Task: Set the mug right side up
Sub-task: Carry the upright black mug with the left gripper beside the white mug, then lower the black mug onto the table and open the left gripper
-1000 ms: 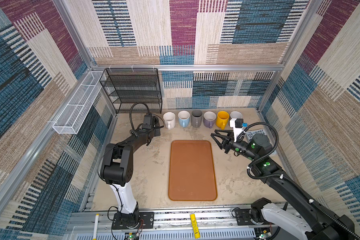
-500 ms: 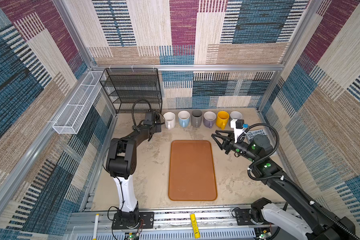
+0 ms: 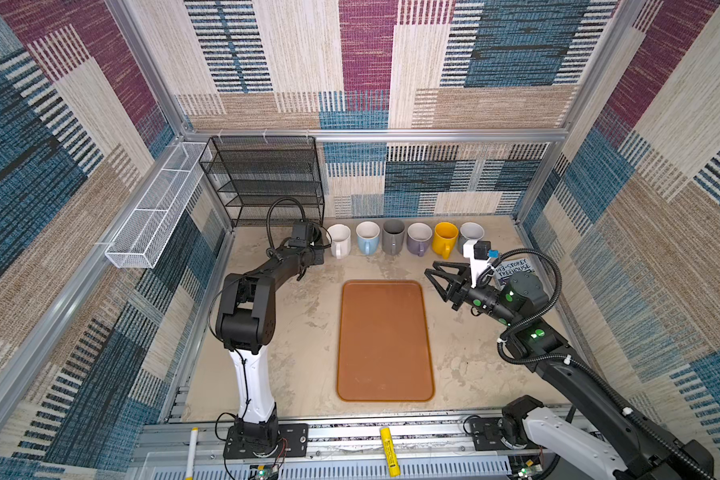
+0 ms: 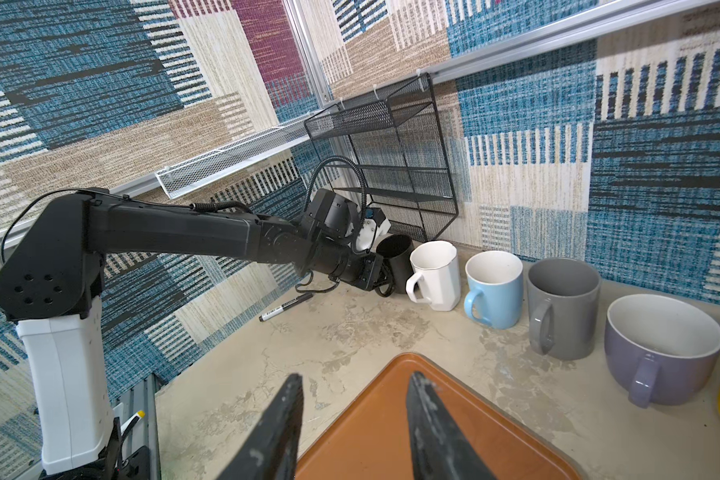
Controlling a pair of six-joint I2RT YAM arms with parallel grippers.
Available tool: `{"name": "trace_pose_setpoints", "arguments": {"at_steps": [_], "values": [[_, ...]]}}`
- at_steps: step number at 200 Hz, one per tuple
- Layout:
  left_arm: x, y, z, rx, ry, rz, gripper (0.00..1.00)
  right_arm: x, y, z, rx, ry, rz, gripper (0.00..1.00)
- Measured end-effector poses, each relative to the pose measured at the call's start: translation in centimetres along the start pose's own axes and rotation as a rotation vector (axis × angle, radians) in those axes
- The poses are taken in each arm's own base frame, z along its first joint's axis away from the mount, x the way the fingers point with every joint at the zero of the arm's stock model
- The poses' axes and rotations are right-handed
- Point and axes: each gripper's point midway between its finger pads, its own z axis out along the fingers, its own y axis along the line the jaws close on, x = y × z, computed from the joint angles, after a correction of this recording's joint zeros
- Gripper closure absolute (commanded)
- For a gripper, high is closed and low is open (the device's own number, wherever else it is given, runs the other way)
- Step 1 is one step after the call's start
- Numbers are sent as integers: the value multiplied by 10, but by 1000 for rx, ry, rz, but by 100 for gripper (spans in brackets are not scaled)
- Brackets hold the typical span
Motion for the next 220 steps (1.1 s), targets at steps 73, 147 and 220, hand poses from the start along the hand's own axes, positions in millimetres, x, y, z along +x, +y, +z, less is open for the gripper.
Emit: {"name": "trace_pose_setpoints", "arguments": {"at_steps": [73,147,220], "values": [[5,0,5,-3,30,-1,100,-5,0,-3,12,-17,-18,56],[4,-1,14,-1,21,-18,100,-1,-1,-4,19,-1,-12,56],[3,-1,17,1,-7,-27,88,1,-3,-3,29,4,-9,56]]}}
